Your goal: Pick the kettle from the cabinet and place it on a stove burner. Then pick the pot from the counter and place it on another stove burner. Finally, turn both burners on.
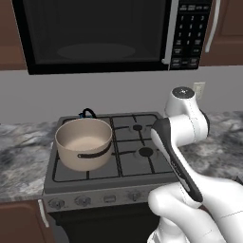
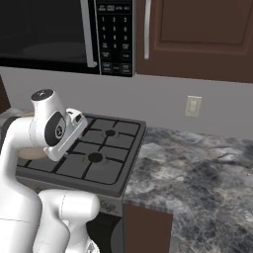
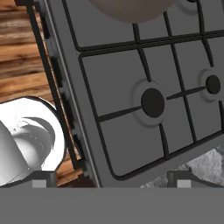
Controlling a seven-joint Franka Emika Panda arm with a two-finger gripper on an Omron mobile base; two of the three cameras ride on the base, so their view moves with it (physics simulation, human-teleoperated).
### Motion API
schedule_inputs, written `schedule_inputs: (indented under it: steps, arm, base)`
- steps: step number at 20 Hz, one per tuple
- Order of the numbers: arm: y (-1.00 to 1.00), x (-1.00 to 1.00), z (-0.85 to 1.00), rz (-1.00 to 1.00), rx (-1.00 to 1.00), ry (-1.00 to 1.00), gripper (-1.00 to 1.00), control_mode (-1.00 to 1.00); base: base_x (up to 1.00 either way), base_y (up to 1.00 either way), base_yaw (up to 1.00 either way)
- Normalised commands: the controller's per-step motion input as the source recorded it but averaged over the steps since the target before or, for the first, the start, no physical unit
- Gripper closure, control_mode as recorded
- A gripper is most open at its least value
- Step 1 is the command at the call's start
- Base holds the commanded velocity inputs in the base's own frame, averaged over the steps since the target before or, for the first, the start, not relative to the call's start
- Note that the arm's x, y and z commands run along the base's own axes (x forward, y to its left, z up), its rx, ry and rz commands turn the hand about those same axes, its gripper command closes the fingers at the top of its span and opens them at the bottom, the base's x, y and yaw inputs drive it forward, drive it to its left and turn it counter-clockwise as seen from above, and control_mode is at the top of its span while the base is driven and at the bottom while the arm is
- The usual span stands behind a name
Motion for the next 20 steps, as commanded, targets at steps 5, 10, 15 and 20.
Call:
schedule_inputs:
  steps: [5, 10, 15, 20]
  arm:
    - [0.0, 0.0, 0.0, 0.0, 0.0, 0.0, -1.0, -1.0]
    - [0.14, -0.1, 0.0, 0.02, -0.02, -0.06, -1.0, -1.0]
    - [0.43, -0.11, 0.06, 0.01, -0.1, -0.09, -1.0, -1.0]
    - [0.44, -0.14, 0.14, 0.01, -0.12, -0.11, -1.0, -1.0]
  base:
    - [0.0, 0.0, 0.0]
    - [0.0, 0.0, 0.0]
    - [0.0, 0.0, 0.0]
    - [0.0, 0.0, 0.0]
